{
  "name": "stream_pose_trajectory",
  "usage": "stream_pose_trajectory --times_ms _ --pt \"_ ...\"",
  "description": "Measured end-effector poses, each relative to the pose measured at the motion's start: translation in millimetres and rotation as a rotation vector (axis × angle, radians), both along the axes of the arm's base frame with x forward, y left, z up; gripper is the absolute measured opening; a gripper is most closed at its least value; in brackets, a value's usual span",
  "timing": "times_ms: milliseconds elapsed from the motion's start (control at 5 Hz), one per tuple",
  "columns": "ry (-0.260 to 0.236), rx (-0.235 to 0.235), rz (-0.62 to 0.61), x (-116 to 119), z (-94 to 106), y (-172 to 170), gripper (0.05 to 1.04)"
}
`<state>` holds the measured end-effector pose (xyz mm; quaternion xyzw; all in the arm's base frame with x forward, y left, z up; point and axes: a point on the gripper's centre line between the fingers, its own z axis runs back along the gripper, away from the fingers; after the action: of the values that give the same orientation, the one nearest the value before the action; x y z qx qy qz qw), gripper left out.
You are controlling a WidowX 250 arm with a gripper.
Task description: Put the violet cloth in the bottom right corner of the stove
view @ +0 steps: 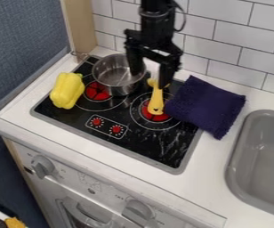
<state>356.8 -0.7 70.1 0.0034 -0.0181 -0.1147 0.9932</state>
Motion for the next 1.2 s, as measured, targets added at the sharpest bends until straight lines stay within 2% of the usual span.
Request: stream_pose_trajectory --times_ms 200,600,800,1200 --pt "0.013 -0.033 -0.028 11 -10.2 -25 1.000" --pt "0.097 -0.029 0.001 35 -47.8 -57 0.999" --pt "0.111 -0.003 -0.015 43 -50.8 -64 1.001" --pt "0.136 0.027 -0.020 35 -54.4 -65 0.999"
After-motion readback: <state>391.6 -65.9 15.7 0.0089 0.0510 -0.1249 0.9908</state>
